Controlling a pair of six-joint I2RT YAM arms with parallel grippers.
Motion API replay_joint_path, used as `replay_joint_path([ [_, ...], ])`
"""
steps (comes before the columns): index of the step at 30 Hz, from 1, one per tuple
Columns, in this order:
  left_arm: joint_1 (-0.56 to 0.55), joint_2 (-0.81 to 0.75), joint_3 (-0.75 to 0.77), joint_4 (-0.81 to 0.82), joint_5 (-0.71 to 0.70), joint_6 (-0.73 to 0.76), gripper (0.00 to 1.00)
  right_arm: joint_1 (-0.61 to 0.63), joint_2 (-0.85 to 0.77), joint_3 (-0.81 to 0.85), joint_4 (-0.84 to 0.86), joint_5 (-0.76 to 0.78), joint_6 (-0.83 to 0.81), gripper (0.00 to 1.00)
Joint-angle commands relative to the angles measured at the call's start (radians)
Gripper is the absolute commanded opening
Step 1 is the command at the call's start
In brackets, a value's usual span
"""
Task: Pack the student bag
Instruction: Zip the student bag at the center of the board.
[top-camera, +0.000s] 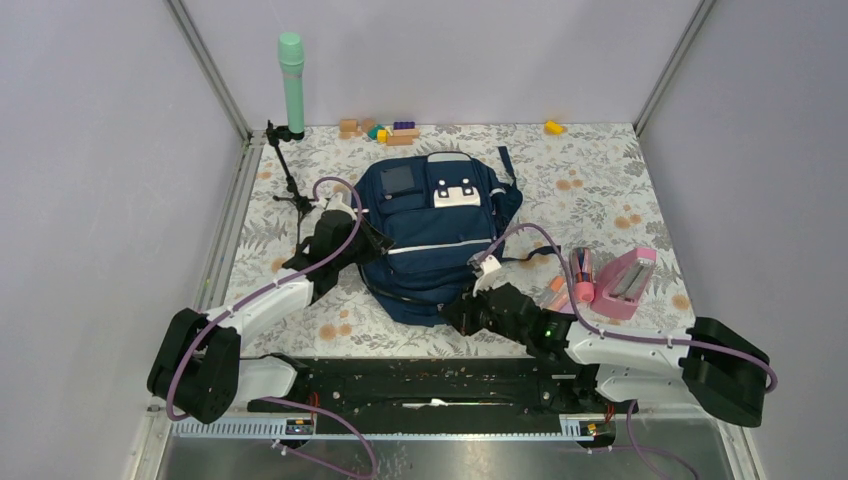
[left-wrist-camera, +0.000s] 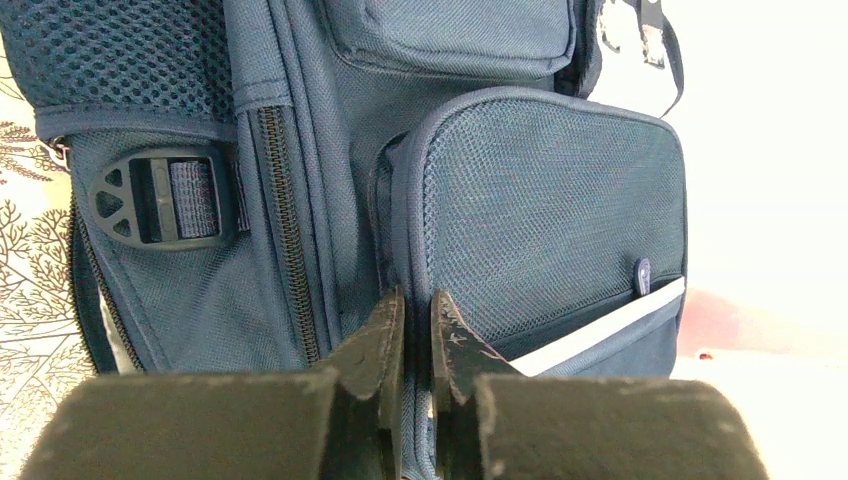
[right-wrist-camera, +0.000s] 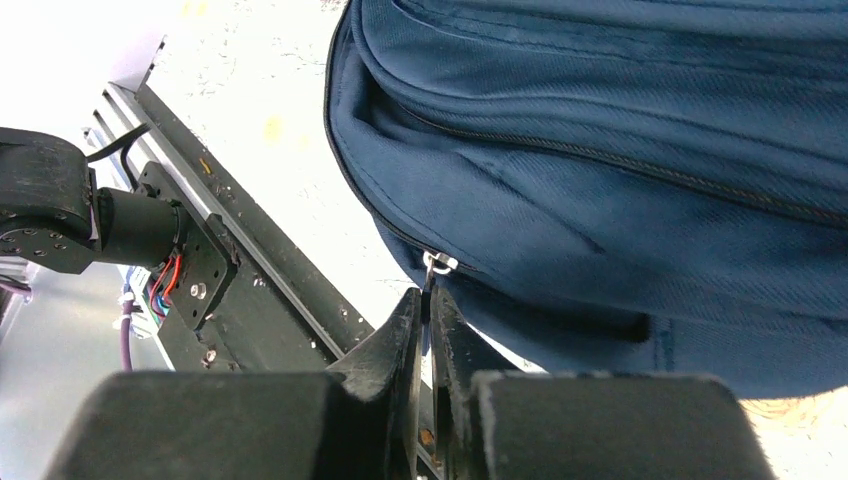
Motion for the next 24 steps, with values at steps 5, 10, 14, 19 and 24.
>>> replay_joint_path([
  [5, -0.035, -0.061, -0.011, 0.124, 0.126, -0.091, 0.00, 0.031, 0.125, 0.135, 0.074, -0.064, -0.097, 0.00],
  [10, -0.037, -0.106, -0.040, 0.120, 0.134, -0.113, 0.00, 0.031, 0.170, 0.182, 0.063, -0.083, -0.159, 0.00],
  [14, -0.038, -0.114, -0.058, 0.149, 0.150, -0.148, 0.00, 0.032, 0.214, 0.253, 0.048, -0.164, -0.227, 0.00],
  [19, -0.040, -0.103, -0.059, 0.177, 0.168, -0.175, 0.00, 0.032, 0.266, 0.309, 0.035, -0.186, -0.282, 0.00],
  [24, -0.045, -0.108, -0.075, 0.204, 0.164, -0.209, 0.00, 0.037, 0.311, 0.337, 0.035, -0.190, -0.335, 0.00],
])
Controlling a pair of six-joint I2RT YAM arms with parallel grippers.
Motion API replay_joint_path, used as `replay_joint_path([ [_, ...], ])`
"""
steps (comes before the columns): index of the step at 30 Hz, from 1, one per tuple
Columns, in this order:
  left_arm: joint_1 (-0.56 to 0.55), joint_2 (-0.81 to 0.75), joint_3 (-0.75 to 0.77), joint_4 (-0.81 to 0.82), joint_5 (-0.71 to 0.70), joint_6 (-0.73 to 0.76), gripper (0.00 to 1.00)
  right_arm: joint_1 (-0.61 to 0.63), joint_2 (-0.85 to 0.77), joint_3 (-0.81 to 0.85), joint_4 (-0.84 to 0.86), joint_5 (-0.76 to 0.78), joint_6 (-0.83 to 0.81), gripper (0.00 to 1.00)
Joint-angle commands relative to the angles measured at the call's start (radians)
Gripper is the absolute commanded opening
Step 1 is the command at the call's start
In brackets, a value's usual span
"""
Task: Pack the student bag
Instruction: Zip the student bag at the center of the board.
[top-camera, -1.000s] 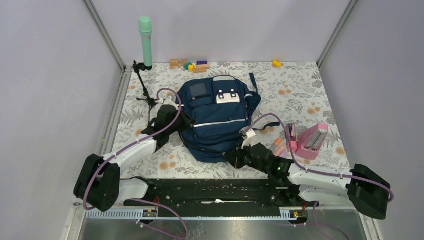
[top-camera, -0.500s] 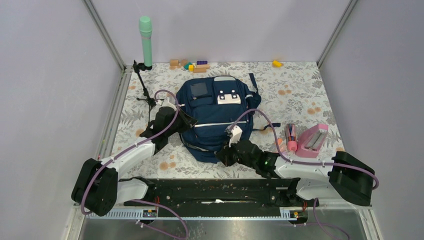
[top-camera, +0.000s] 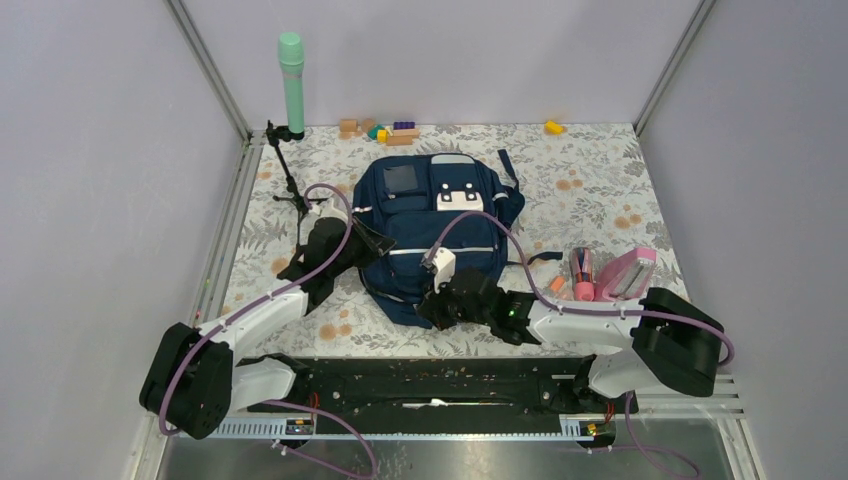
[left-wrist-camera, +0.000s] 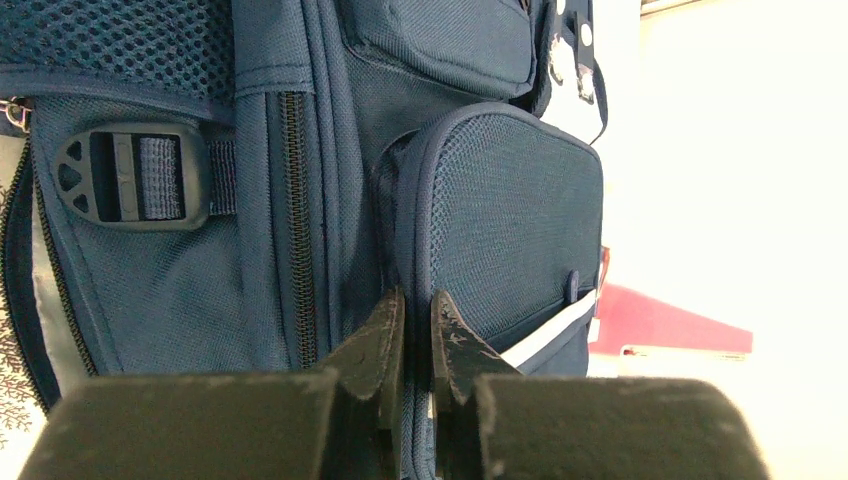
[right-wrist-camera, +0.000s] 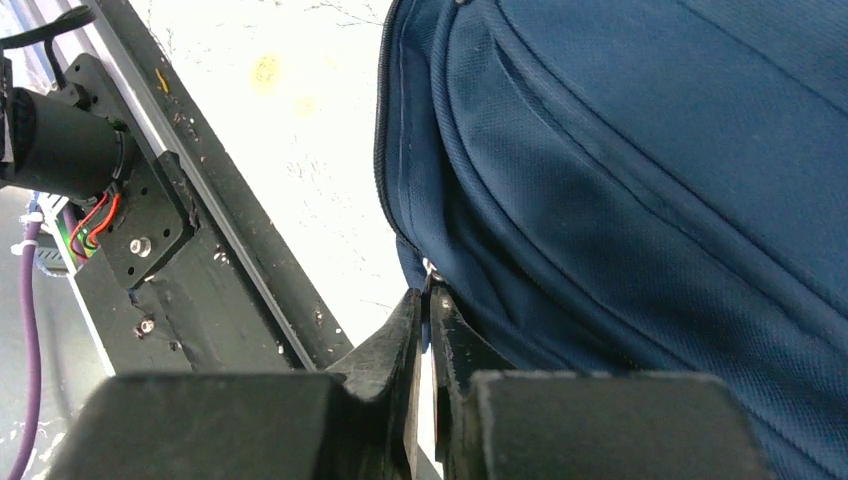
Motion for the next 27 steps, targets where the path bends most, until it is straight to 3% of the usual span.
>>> replay_joint_path([
  [1, -0.041, -0.030, -0.013, 0.148, 0.139, -0.098, 0.00, 0.031, 0.032, 0.089, 0.105, -0.070, -0.086, 0.00],
  [12, -0.042, -0.046, -0.034, 0.189, 0.144, -0.162, 0.00, 0.046, 0.133, 0.185, 0.127, -0.114, -0.238, 0.00],
  [27, -0.042, -0.167, -0.073, 0.149, 0.093, -0.202, 0.00, 0.046, 0.354, 0.305, 0.302, -0.056, -0.220, 0.00],
])
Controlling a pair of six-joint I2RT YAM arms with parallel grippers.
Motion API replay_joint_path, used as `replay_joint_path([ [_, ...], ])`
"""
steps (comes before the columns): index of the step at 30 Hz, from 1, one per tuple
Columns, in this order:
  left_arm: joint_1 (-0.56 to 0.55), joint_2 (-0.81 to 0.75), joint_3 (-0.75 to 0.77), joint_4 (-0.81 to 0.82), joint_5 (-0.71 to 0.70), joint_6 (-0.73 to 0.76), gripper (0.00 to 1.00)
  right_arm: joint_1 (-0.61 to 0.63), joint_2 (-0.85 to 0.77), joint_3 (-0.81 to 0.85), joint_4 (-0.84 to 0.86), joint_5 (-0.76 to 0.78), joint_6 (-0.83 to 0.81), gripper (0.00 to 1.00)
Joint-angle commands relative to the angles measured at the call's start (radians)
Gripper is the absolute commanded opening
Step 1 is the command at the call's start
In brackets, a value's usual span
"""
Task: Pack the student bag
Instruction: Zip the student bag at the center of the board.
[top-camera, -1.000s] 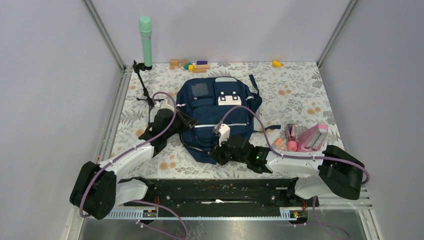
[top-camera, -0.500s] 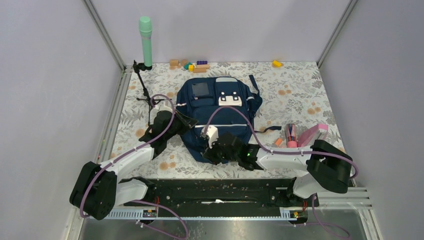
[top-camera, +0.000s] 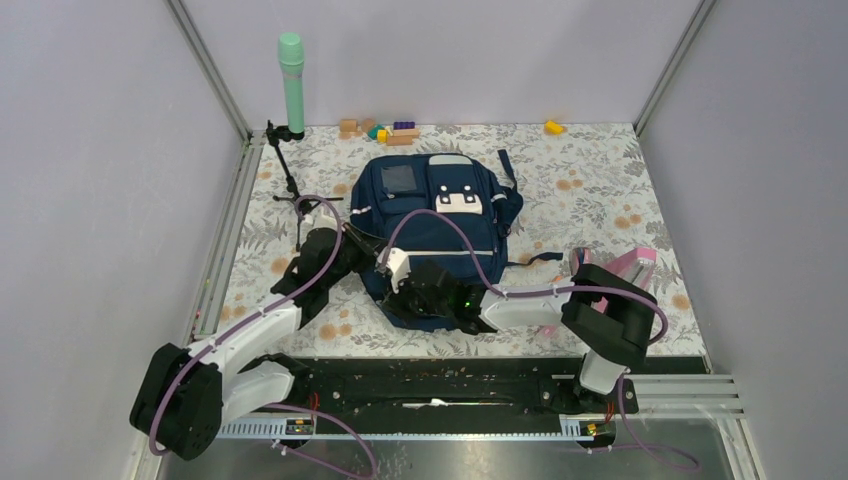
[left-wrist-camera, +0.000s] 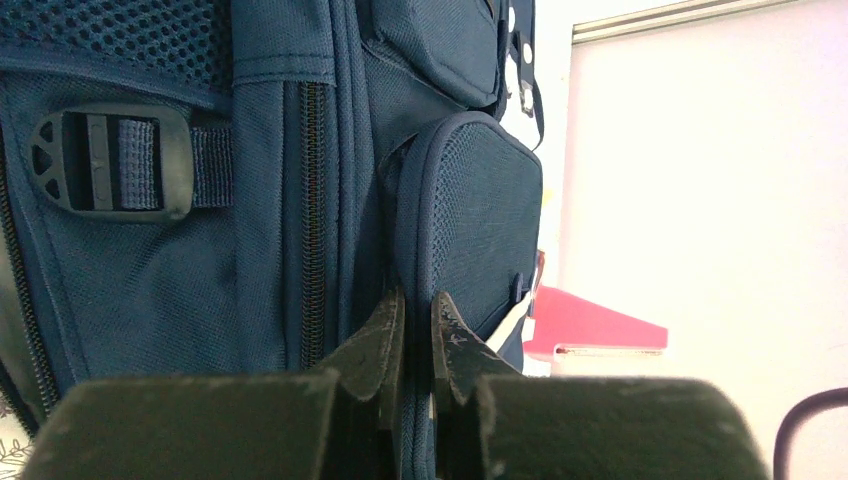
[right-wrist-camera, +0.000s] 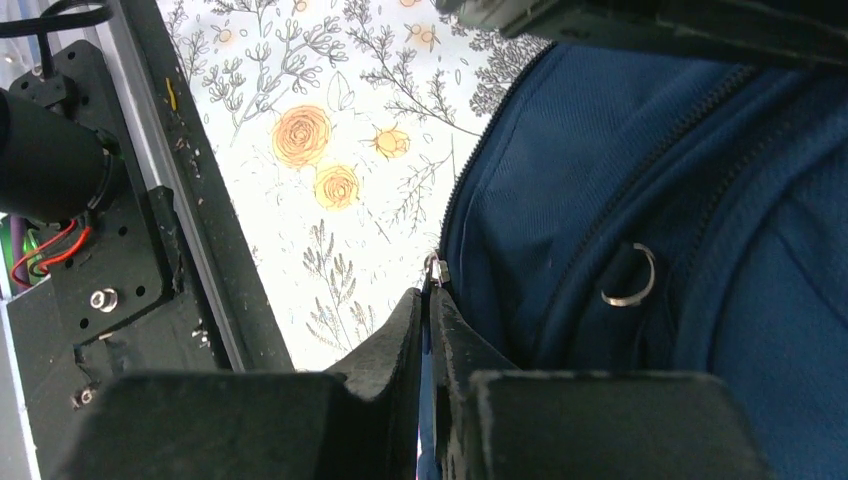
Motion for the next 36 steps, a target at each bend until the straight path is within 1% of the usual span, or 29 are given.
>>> replay_joint_path([
  [1, -0.031, -0.073, 0.002, 0.080, 0.090, -0.064, 0.00, 0.013, 0.035, 0.083, 0.177, 0.014, -0.003, 0.00],
  [4, -0.028, -0.087, 0.006, 0.060, 0.078, -0.055, 0.00, 0.012, 0.032, 0.086, 0.177, 0.026, 0.001, 0.00],
  [6, -0.025, -0.089, 0.015, 0.042, 0.081, -0.039, 0.00, 0.013, 0.009, 0.079, 0.159, 0.029, -0.001, 0.08],
  [9, -0.018, -0.067, 0.036, 0.024, 0.120, -0.003, 0.00, 0.011, -0.054, 0.054, 0.115, 0.009, -0.011, 0.26],
  [12, -0.016, -0.040, 0.069, -0.019, 0.137, 0.062, 0.00, 0.011, -0.154, 0.009, 0.056, -0.030, -0.029, 0.43],
  [15, -0.013, -0.037, 0.109, -0.115, 0.113, 0.157, 0.07, 0.009, -0.286, -0.071, 0.010, -0.030, -0.047, 0.57],
  [16, -0.014, -0.038, 0.123, -0.146, 0.107, 0.188, 0.10, 0.006, -0.330, -0.095, -0.013, -0.031, -0.060, 0.61],
  [18, -0.014, -0.042, 0.147, -0.202, 0.093, 0.253, 0.19, -0.007, -0.403, -0.125, -0.110, -0.028, -0.087, 0.63],
  [19, -0.014, -0.048, 0.157, -0.221, 0.084, 0.281, 0.29, -0.014, -0.438, -0.137, -0.154, -0.021, -0.107, 0.64],
  [22, -0.014, -0.077, 0.171, -0.299, 0.046, 0.370, 0.75, -0.034, -0.538, -0.185, -0.262, 0.033, -0.125, 0.65],
  [24, -0.014, -0.107, 0.173, -0.336, 0.020, 0.422, 0.97, -0.057, -0.616, -0.213, -0.316, 0.087, -0.101, 0.66],
  [25, -0.015, -0.127, 0.171, -0.350, 0.012, 0.448, 0.99, -0.072, -0.649, -0.225, -0.340, 0.134, -0.067, 0.67],
  [29, -0.021, -0.214, 0.130, -0.372, 0.033, 0.521, 0.99, -0.154, -0.760, -0.284, -0.420, 0.231, 0.124, 0.73],
  [31, -0.030, -0.245, 0.102, -0.398, 0.047, 0.535, 0.99, -0.198, -0.789, -0.321, -0.443, 0.234, 0.253, 0.76],
  [33, -0.044, -0.266, 0.064, -0.429, 0.051, 0.531, 0.99, -0.221, -0.803, -0.354, -0.460, 0.245, 0.331, 0.77],
  [36, -0.075, -0.323, 0.002, -0.449, 0.039, 0.513, 0.99, -0.233, -0.818, -0.382, -0.475, 0.296, 0.404, 0.77],
])
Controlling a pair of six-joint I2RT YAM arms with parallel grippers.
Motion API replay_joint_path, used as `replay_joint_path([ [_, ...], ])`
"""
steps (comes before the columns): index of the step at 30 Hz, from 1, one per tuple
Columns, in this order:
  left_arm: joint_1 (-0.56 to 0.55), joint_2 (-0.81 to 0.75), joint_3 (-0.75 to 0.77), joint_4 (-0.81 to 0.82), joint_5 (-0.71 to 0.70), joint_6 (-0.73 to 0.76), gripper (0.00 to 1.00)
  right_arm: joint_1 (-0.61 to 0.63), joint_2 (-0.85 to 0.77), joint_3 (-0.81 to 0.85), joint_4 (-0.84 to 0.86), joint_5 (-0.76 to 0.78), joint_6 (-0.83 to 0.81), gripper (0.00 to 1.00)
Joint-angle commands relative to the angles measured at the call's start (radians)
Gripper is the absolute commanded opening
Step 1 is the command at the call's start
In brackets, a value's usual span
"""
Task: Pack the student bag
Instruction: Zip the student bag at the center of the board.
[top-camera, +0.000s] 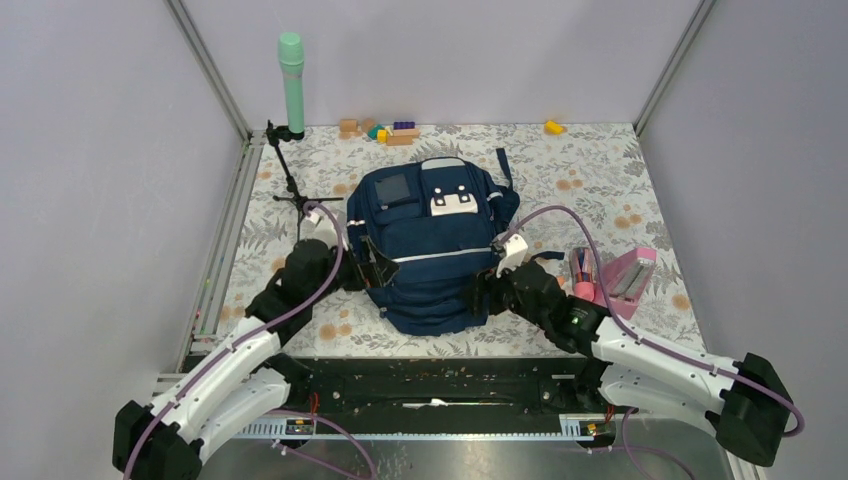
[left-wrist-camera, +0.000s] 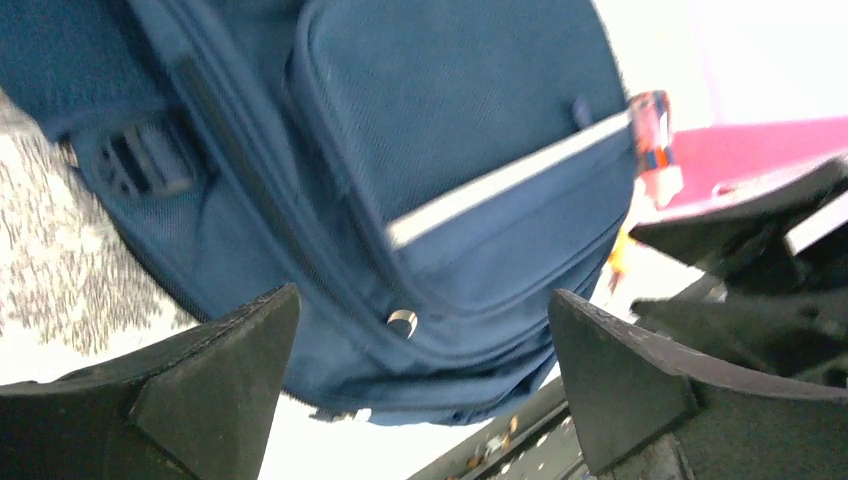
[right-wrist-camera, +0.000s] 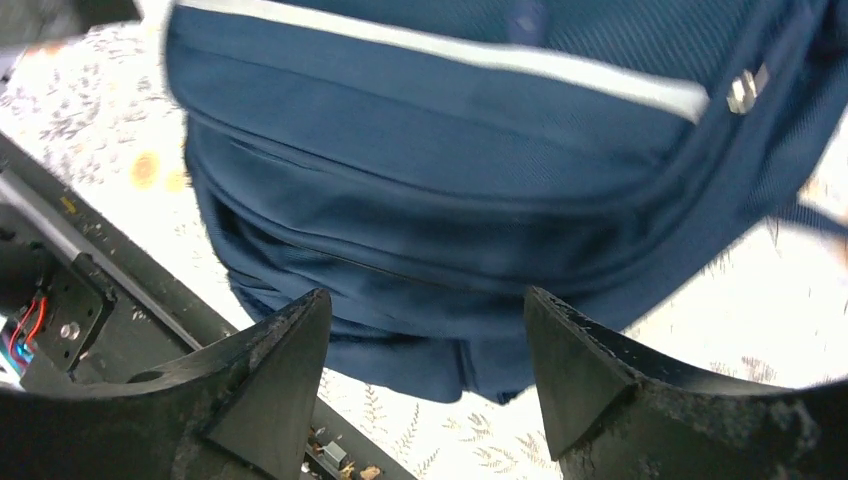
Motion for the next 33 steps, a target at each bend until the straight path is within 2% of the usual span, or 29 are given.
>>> replay_joint_path([
  [1, -0.041, -0.075, -0.088, -0.065, -0.003, 0.020, 0.99, -0.029, -0.026, -0.043, -0.059, 0.098, 0.211, 0.78],
  [10, -0.060, -0.209, -0.222, -0.098, -0.011, -0.075, 0.99, -0.057, -0.079, -0.106, -0.054, 0.250, 0.453, 0.78],
  [14, -0.060, -0.235, -0.253, -0.092, -0.001, -0.080, 0.99, -0.056, -0.065, -0.151, 0.030, 0.264, 0.509, 0.77],
  [18, -0.060, -0.253, -0.273, -0.073, 0.012, -0.063, 0.99, -0.058, 0.000, -0.140, 0.106, 0.272, 0.527, 0.76],
  [23, -0.060, -0.250, -0.300, -0.041, 0.034, -0.063, 0.99, -0.059, 0.116, -0.117, 0.221, 0.272, 0.523, 0.69],
  [26, -0.060, -0.259, -0.314, -0.017, 0.059, -0.054, 0.99, -0.065, 0.191, -0.071, 0.224, 0.264, 0.511, 0.63],
  [28, -0.060, -0.274, -0.326, 0.012, 0.103, -0.039, 0.99, -0.073, 0.221, -0.054, 0.239, 0.258, 0.501, 0.52],
  [30, -0.060, -0.293, -0.333, 0.029, 0.136, -0.027, 0.99, -0.089, 0.232, -0.047, 0.253, 0.264, 0.483, 0.30],
  [33, -0.060, -0.309, -0.345, 0.037, 0.147, -0.022, 0.99, -0.145, 0.225, -0.035, 0.250, 0.254, 0.435, 0.05],
])
